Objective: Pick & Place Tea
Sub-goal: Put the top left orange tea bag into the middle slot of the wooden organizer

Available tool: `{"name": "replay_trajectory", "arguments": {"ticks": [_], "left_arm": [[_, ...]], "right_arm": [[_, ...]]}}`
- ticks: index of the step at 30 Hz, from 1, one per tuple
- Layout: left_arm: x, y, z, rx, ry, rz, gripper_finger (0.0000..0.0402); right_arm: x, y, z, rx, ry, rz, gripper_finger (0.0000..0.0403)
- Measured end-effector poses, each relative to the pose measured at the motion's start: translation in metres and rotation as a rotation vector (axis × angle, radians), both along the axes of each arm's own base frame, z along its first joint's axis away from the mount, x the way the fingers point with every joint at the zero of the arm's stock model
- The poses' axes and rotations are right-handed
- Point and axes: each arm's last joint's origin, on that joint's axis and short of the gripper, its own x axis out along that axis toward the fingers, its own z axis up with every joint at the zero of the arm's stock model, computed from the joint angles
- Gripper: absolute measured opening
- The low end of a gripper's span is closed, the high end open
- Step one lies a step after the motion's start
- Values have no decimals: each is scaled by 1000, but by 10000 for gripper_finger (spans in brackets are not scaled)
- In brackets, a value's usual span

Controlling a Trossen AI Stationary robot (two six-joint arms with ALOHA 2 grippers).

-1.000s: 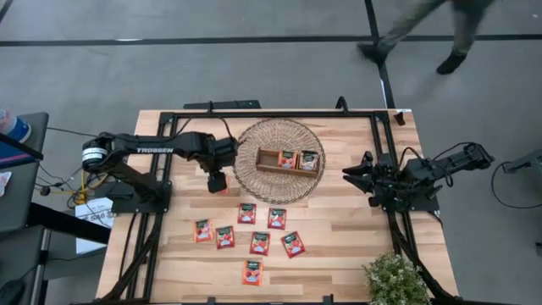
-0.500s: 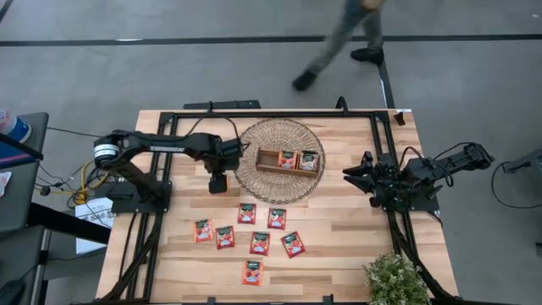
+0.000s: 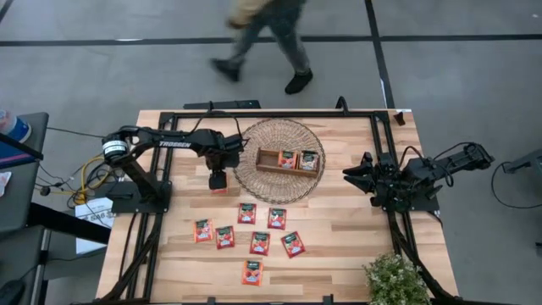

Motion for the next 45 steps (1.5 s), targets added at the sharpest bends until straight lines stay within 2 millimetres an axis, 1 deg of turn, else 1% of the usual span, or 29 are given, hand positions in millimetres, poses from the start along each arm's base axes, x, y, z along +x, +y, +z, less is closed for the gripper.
{"name": "replay_trajectory", "arguments": {"ticks": [3, 6, 8, 11, 13, 16, 22, 26, 34, 36, 41, 45], "left_arm": [[0, 0, 0, -13, -10, -32, 196], [0, -1, -6, -7, -32, -38, 196], [-4, -3, -15, -9, -39, -43, 196], [-16, -6, -30, 23, -5, -66, 196], [-22, -6, -36, 28, -5, -60, 196], [-25, -7, -38, 6, -16, -52, 196], [-21, -6, -39, 15, -57, -36, 190], [-22, -6, -39, 1, -51, -28, 155], [-22, -7, -38, 14, -51, -21, 33], [-20, -6, -35, 32, -51, -13, 11], [-13, -2, -24, 81, -66, -8, 1], [-7, 0, -12, 149, -18, -7, 0]], "right_arm": [[0, 0, 0, 1, 0, -7, 111], [0, -1, 0, 2, 1, -21, 111], [0, -1, 0, 3, 1, -30, 111], [0, -1, 1, 7, -9, -33, 111], [0, -1, 2, 9, -13, -35, 111], [0, -2, 2, 15, -20, -55, 111], [-1, -2, 4, 27, -37, -60, 111], [-1, -2, 4, 32, -41, -60, 111], [-1, -2, 4, 32, -41, -60, 111], [-1, -2, 4, 32, -41, -60, 111], [-1, -2, 4, 33, -41, -60, 111], [-1, -2, 4, 40, -42, -58, 111]]}}
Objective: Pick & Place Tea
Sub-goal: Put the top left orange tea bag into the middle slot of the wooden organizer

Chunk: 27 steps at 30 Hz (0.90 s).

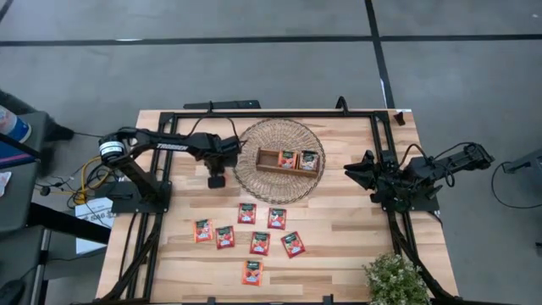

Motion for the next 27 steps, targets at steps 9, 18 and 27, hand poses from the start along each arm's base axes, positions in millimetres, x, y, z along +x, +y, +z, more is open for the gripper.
{"name": "replay_trajectory", "arguments": {"ticks": [9, 18, 27], "left_arm": [[32, 1, 77, 121, -8, -29, 0], [88, -32, 174, 208, -333, -111, 0], [170, -57, 156, 356, -248, -233, 0]], "right_arm": [[0, 0, 0, 0, 0, 1, 111], [0, 0, 0, -1, 1, 1, 111], [0, 0, 0, -3, 1, 1, 111]]}}
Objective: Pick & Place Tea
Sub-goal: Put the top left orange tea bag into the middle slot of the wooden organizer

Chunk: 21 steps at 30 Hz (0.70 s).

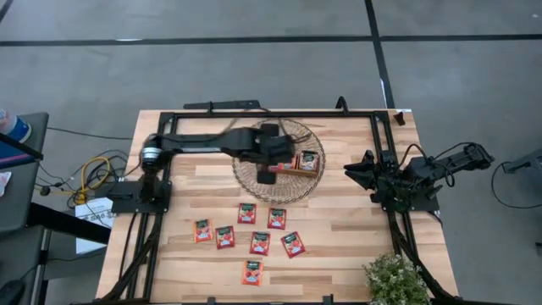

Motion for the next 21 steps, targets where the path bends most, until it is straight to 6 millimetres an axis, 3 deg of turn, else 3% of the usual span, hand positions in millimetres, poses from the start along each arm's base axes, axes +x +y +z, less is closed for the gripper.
{"name": "replay_trajectory", "arguments": {"ticks": [7, 21], "left_arm": [[47, 9, -18, 145, -25, 42, 0], [78, 14, -61, 406, 26, 77, 0]], "right_arm": [[0, 0, 0, 0, 0, 1, 111], [0, 0, -2, -7, 16, 1, 111]]}}
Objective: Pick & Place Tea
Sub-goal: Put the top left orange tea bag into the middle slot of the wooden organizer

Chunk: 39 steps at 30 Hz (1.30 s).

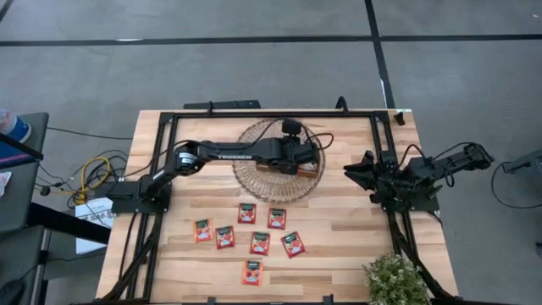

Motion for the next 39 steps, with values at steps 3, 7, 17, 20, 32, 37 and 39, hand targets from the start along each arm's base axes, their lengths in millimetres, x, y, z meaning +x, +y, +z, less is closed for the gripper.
{"name": "replay_trajectory", "arguments": {"ticks": [3, 7, 17, 20, 32, 37, 39], "left_arm": [[1, -5, -3, -1, -2, 1, 0], [3, -10, -5, -5, -42, 28, 0], [-1, -15, -16, -27, -24, 60, 0], [-4, -15, -23, -30, 3, 63, 0], [-6, -14, -39, -26, 25, 60, 0], [-9, -14, -50, -12, 89, 40, 0], [-9, -14, -50, -12, 82, 39, 0]], "right_arm": [[0, 0, 0, -5, 0, -1, 111], [0, 0, 0, -16, 1, -2, 111], [0, 0, 0, -15, 1, 0, 111], [0, 0, 0, -15, 1, 1, 111], [0, 0, 0, -15, 1, 6, 111], [0, 0, 0, -15, 1, 6, 111], [0, 0, 0, -15, 1, 6, 111]]}}
